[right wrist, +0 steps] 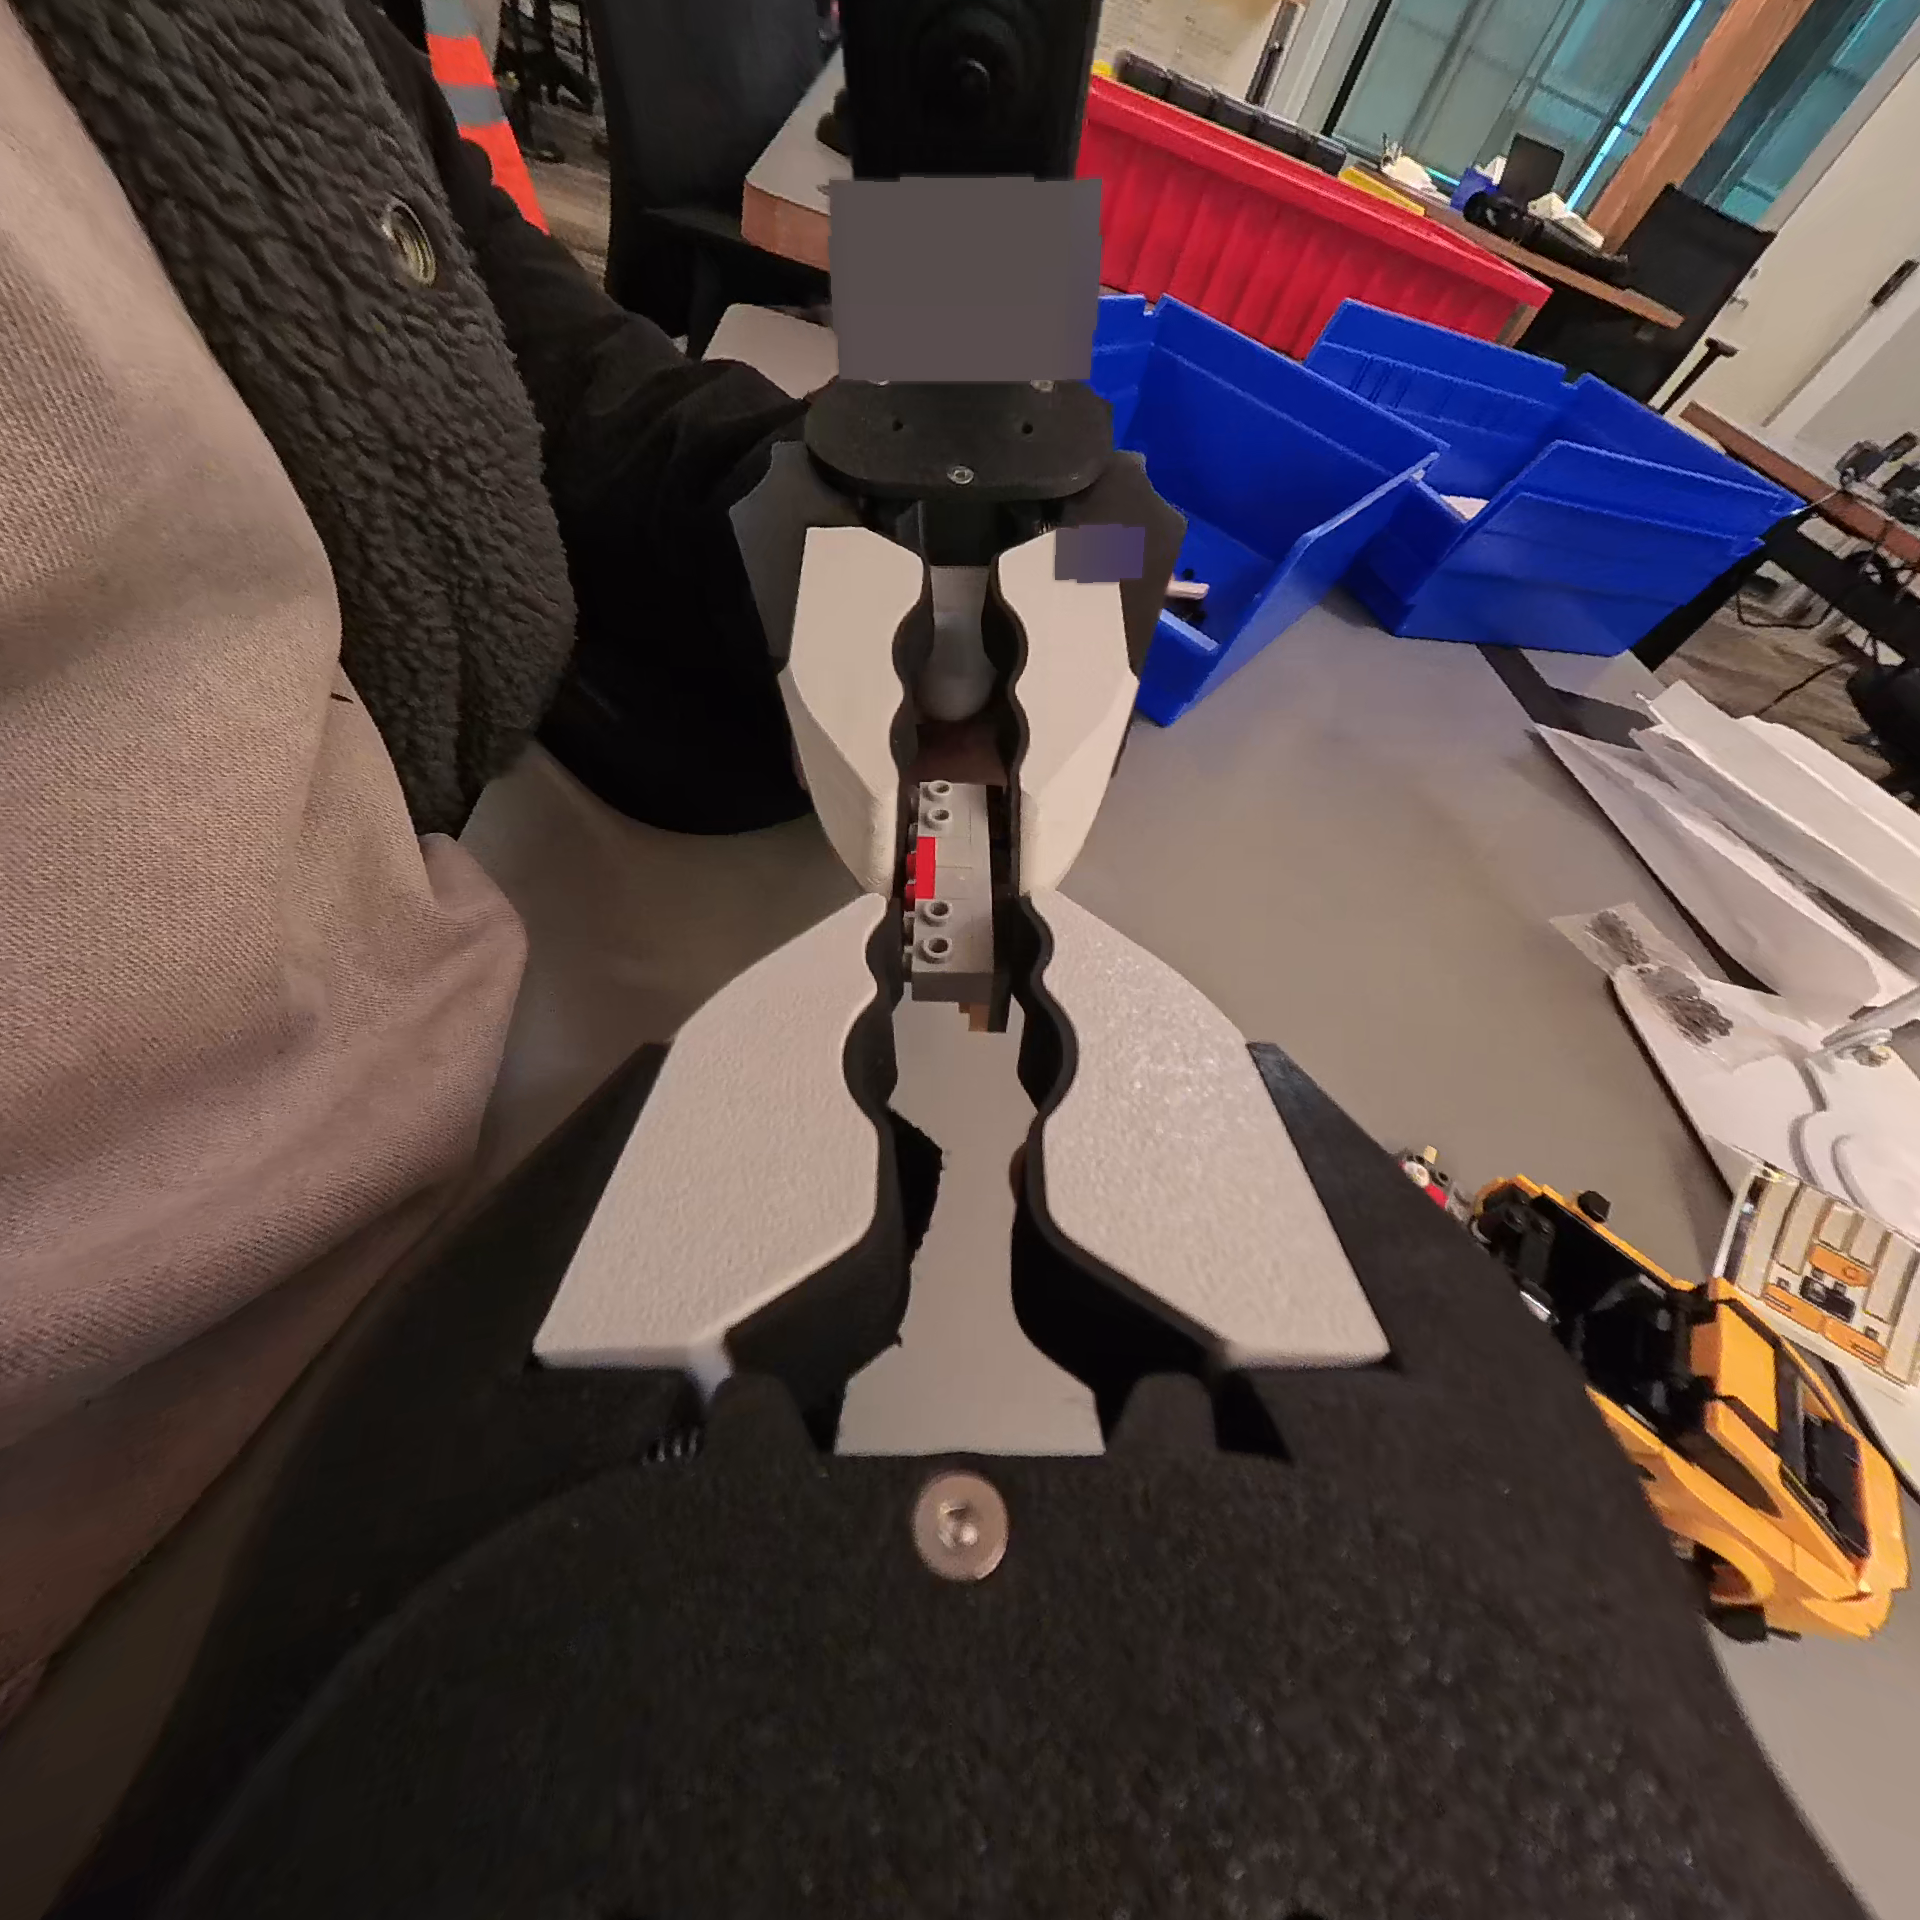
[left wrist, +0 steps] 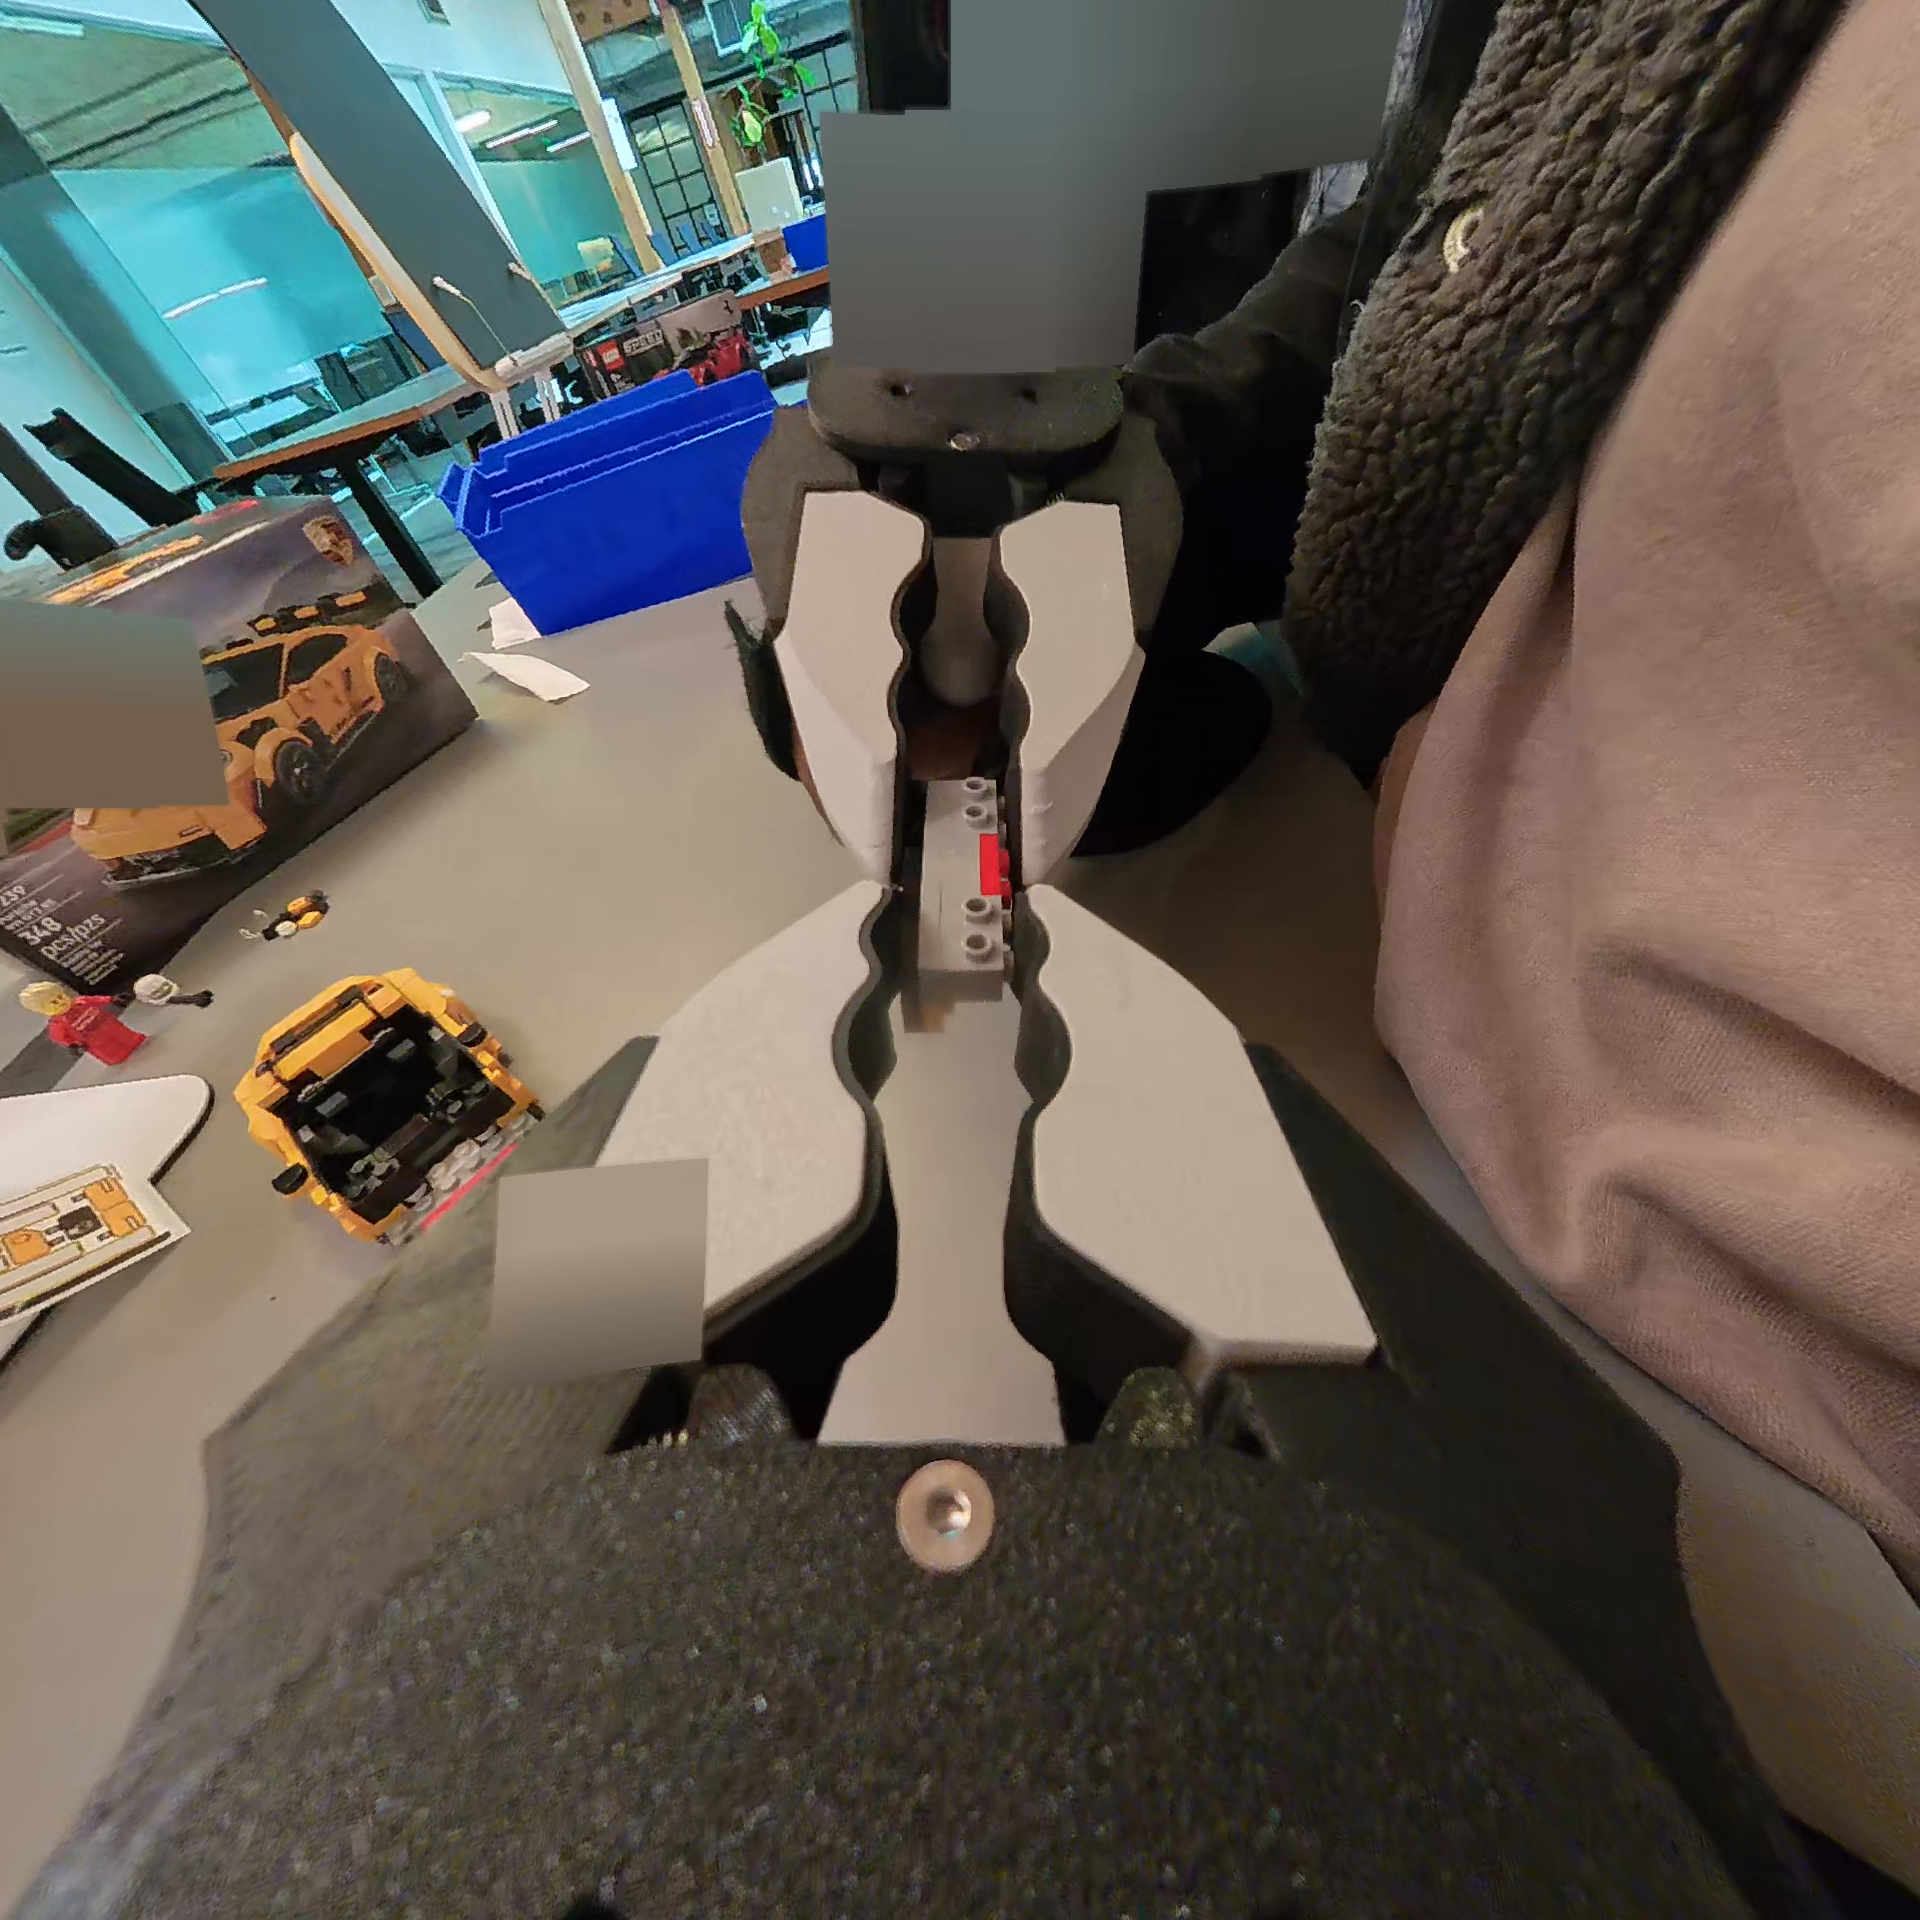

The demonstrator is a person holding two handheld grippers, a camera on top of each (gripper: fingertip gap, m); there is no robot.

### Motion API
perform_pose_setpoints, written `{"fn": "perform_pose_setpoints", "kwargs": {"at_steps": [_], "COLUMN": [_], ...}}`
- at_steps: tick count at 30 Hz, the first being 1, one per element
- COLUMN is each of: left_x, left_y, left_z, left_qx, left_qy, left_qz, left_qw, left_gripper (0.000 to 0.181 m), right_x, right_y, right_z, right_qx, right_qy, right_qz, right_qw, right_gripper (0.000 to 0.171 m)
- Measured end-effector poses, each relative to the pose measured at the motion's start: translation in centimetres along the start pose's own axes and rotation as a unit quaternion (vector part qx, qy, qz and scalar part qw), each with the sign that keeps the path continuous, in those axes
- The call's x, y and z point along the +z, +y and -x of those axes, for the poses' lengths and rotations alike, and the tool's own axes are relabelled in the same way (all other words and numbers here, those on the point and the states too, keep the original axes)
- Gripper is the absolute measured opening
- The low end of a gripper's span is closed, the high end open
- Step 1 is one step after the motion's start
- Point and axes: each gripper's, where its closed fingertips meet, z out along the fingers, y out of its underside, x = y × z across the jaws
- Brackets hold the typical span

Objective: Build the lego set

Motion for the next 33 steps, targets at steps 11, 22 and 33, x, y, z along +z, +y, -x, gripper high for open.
{"fn": "perform_pose_setpoints", "kwargs": {"at_steps": [11,22,33], "left_x": [-0.5,-0.5,-0.9], "left_y": [-0.7,-0.8,-0.5], "left_z": [0.0,-0.1,1.7], "left_qx": [-0.023,-0.015,-0.052], "left_qy": [0.011,0.006,-0.022], "left_qz": [-0.018,-0.014,-0.033], "left_qw": [1.0,1.0,0.998], "left_gripper": [0.02,0.021,0.024], "right_x": [-0.2,-0.2,0.1], "right_y": [-0.3,-0.5,0.0], "right_z": [-0.2,-0.2,-1.6], "right_qx": [-0.001,0.0,0.2], "right_qy": [0.007,0.014,-0.01], "right_qz": [-0.014,-0.017,-0.016], "right_qw": [1.0,1.0,0.98], "right_gripper": [0.02,0.019,0.019]}}
